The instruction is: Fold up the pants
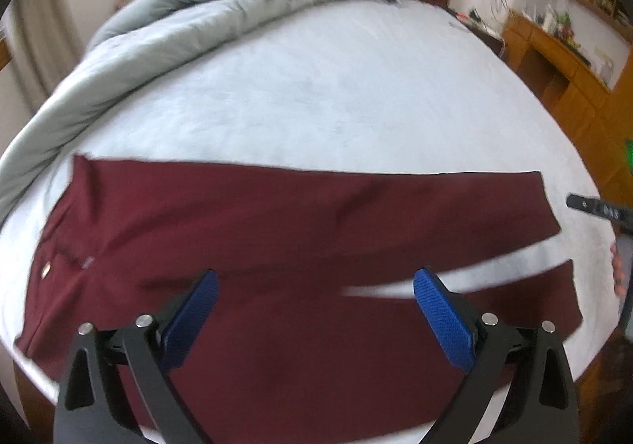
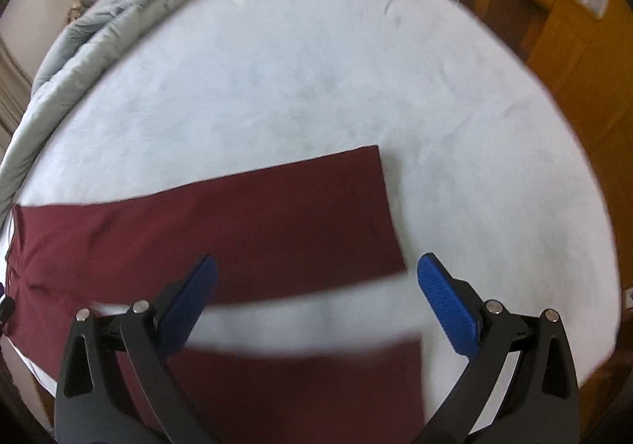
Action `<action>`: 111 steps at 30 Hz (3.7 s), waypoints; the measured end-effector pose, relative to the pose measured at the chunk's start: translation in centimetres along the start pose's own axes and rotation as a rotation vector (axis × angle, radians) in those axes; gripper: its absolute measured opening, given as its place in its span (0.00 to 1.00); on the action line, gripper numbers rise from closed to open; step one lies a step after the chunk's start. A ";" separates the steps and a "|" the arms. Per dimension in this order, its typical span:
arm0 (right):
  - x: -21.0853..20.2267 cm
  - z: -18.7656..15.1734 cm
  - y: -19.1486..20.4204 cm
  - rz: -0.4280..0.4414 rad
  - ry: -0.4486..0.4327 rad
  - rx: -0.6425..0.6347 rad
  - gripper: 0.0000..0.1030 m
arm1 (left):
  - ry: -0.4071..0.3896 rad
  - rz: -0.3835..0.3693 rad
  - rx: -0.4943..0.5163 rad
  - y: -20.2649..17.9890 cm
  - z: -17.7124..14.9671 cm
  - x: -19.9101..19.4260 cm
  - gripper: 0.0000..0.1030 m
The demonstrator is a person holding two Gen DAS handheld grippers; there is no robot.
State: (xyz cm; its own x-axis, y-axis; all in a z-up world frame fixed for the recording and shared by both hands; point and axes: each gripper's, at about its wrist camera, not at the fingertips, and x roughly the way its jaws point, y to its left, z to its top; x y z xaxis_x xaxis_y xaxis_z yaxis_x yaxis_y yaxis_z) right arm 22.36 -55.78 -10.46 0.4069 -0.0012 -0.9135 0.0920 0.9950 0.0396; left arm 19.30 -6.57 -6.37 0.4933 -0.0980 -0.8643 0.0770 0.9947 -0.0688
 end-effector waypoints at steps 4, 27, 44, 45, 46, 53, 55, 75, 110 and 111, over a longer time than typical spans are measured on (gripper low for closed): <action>6.7 4.4 -3.5 0.029 0.097 0.021 0.97 | 0.023 -0.094 0.037 -2.3 3.3 4.5 0.96; 0.9 6.2 -6.4 0.457 -0.050 -0.255 0.20 | 0.217 -0.446 0.524 -11.6 10.7 17.3 0.96; -3.5 5.1 -7.3 0.484 -0.162 -0.218 0.18 | 0.490 -0.648 0.512 -11.1 11.4 18.0 0.17; -3.9 4.5 -7.5 0.480 -0.171 -0.212 0.18 | 0.435 -0.631 0.507 -11.1 11.1 16.2 0.16; -4.3 3.9 -7.6 0.474 -0.180 -0.211 0.18 | 0.370 -0.604 0.509 -11.3 10.3 13.8 0.16; -6.1 -5.0 -8.2 0.385 -0.215 -0.244 0.18 | 0.216 -0.431 0.586 -13.7 -0.9 5.0 0.16; -4.9 -8.5 -8.2 0.365 -0.144 -0.243 0.19 | 0.234 -0.392 0.610 -15.0 -5.3 5.4 0.16; -1.7 -18.5 -10.4 0.490 0.042 0.264 0.73 | 0.211 -0.226 0.555 -15.2 -12.5 6.6 0.19; -6.3 -18.5 -8.9 0.207 -0.004 0.120 0.49 | 0.168 -0.245 0.361 -19.2 -13.9 2.3 0.68; -7.2 -18.0 -7.4 0.248 -0.025 0.097 0.49 | 0.158 -0.263 0.335 -18.2 -14.1 1.7 0.72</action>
State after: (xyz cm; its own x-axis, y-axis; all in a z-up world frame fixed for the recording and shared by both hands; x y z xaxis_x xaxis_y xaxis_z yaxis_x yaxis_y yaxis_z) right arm 2.37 -61.29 -11.52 0.4504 0.2377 -0.8606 0.0727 0.9510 0.3006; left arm 6.57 -24.37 -13.60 0.2829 -0.3134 -0.9065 0.4710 0.8687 -0.1534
